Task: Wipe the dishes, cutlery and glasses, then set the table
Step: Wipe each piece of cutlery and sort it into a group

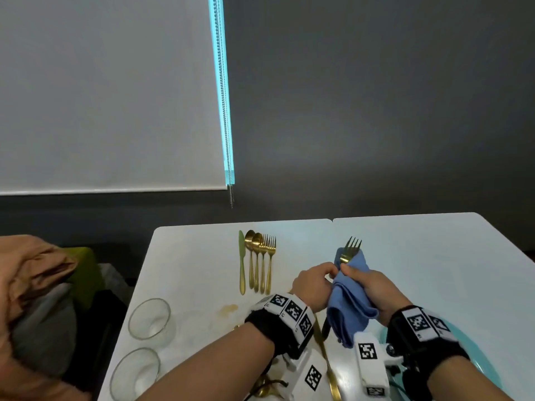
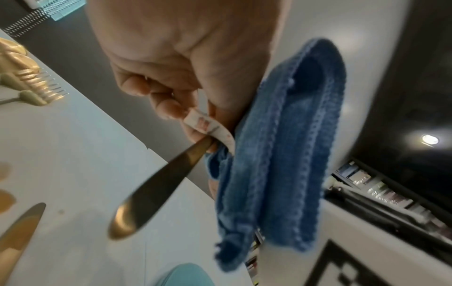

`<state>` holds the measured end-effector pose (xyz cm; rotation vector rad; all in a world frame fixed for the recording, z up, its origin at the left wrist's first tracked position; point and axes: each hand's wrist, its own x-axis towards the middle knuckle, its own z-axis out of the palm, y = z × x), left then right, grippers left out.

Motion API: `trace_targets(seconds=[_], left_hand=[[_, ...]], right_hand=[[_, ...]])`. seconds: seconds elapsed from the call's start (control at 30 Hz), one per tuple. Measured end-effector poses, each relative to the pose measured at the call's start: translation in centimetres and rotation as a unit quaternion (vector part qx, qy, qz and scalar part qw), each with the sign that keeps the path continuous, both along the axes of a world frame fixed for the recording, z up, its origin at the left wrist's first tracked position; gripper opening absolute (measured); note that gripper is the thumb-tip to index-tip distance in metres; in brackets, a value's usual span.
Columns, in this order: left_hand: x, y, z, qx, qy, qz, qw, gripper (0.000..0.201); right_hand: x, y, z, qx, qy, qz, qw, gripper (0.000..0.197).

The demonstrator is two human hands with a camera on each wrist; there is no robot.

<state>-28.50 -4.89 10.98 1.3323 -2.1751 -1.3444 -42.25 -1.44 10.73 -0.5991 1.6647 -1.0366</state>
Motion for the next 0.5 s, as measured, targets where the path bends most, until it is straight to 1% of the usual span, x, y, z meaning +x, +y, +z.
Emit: trace_targets(seconds=[0.03,0.1,0.13,0.17,0.23,0.3,0.37,0.43,0.5], left_hand=[[0.0,-0.1,0.4,0.011,0.001,-0.001,1.000,0.009],[0.0,-0.2,0.6,0.039,-0.005,0.001,0.999,0.021],[0.0,-0.3,0.5,0.061,-0.004,0.011,0.998,0.026],[0.2,-0.2,0.4,0.079,-0.004,0.024,0.997,0.028],[0.3,-0.3,0.1,0.078,0.000,0.031,0.996,0.027],[0.1,-0.3,0.0,0.063,0.012,0.023,0.998,0.027],[-0.3,-0.3,-0.1,0.044,0.017,0.031,0.998,0.021],[-0.9,-0.4,0.0,0.061,0.033,0.075,0.995,0.017],[-1.7,-0.5,-0.1,0.087,0.025,0.110,0.990,0.021]], right_hand=[[-0.1,-0.6,0.1,-0.005,0.005,-0.003,1.000,0.035],[-0.8,-1.7,0.5,-0.022,0.000,-0.032,0.999,0.030],[-1.5,-2.3,0.8,-0.031,-0.019,-0.056,0.998,0.031],[-2.3,-2.9,1.2,-0.041,-0.041,-0.077,0.995,0.031],[-3.6,-3.7,2.0,-0.050,-0.073,-0.089,0.992,0.030],[-4.4,-4.4,2.4,-0.052,-0.083,-0.083,0.992,0.032],[-4.4,-4.9,2.4,-0.045,-0.084,-0.085,0.992,0.039],[-4.1,-5.3,2.2,-0.042,-0.083,-0.092,0.991,0.043],[-3.5,-5.3,2.0,-0.043,-0.074,-0.069,0.994,0.035]])
